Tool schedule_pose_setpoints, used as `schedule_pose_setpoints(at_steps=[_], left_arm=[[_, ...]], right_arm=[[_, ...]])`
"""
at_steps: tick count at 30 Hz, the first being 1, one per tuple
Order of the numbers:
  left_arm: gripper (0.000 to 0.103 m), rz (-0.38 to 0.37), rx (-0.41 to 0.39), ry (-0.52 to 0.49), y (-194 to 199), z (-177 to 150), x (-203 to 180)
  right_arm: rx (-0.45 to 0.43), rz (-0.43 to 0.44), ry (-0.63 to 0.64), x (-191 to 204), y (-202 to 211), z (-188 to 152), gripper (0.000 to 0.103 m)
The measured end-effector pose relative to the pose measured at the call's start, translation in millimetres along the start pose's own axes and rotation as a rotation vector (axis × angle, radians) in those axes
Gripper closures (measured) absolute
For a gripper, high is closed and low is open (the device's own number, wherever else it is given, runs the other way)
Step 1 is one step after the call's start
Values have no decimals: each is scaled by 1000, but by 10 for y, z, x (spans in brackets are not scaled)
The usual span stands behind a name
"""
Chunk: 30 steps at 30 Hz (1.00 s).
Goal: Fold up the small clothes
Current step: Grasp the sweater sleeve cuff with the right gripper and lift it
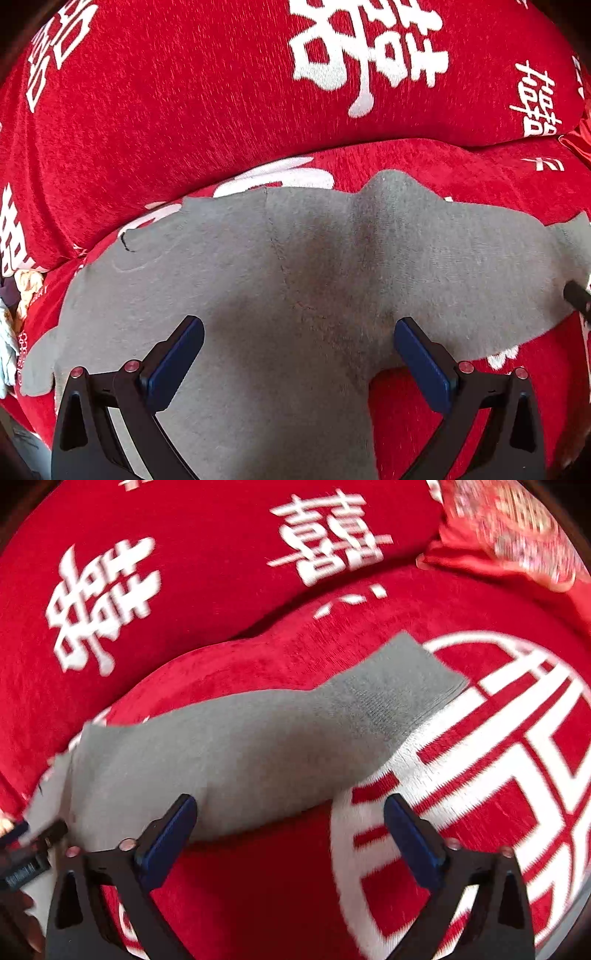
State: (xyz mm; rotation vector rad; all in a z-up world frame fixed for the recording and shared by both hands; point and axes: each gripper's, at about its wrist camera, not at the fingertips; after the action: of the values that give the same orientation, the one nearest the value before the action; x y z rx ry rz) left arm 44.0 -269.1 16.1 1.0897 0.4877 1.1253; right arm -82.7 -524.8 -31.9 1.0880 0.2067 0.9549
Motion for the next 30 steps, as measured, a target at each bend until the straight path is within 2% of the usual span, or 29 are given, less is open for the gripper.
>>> schedule_pose_setpoints(at_steps=[3, 6, 7, 9, 10, 11, 14, 17, 19, 22, 25, 27, 28, 29, 30], left_arm=[[0, -11, 11, 14, -81, 23, 29], [0, -17, 22, 38, -153, 62, 93], [0, -23, 26, 50, -172, 75, 127], [0, -39, 33, 79, -210, 114, 189], [0, -42, 34, 93, -222, 132, 217], [0, -42, 36, 105, -240, 148, 245], [0, -37, 48, 130, -302, 177, 296], [0, -74, 80, 139, -371, 185, 275], [0, -90, 88, 123, -396, 176, 185], [0, -82, 74, 103, -371, 168, 61], [0, -84, 80, 90, -358, 183, 9], [0, -94, 87, 89, -358, 177, 17], [0, -102, 93, 95, -363, 175, 38], [0, -110, 98, 102, -359, 176, 58], [0, -116, 102, 110, -363, 168, 75]], right_arm=[[27, 95, -129, -224, -166, 171, 12], [-12, 172, -217, -409, -230, 360, 17], [-20, 168, -217, -422, -242, 407, 25], [-5, 146, -197, -446, -306, 492, 55], [19, 150, -190, -466, -350, 508, 84], [23, 150, -193, -493, -348, 492, 98], [-76, 155, -168, -504, -59, 364, 98], [-179, 111, -101, -425, 314, 202, 98], [-208, 94, -67, -416, 438, 159, 98], [-183, 56, -22, -408, 367, 204, 98], [-136, 74, -47, -495, 259, 221, 94], [-146, 61, -67, -574, 269, 195, 81], [-157, 65, -87, -627, 291, 186, 67], [-168, 88, -117, -692, 314, 177, 47], [-179, 111, -144, -759, 334, 166, 39]])
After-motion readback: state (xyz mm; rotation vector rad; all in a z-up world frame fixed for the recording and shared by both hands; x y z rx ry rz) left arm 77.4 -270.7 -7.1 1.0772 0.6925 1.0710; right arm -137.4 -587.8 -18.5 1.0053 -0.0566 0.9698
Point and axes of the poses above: each gripper's, at about its wrist camera, not at the fingertips, and y roughly against the way its jaws point, x to its left, z to its top, and after that the axes turned 3 degrees about x, right-handed
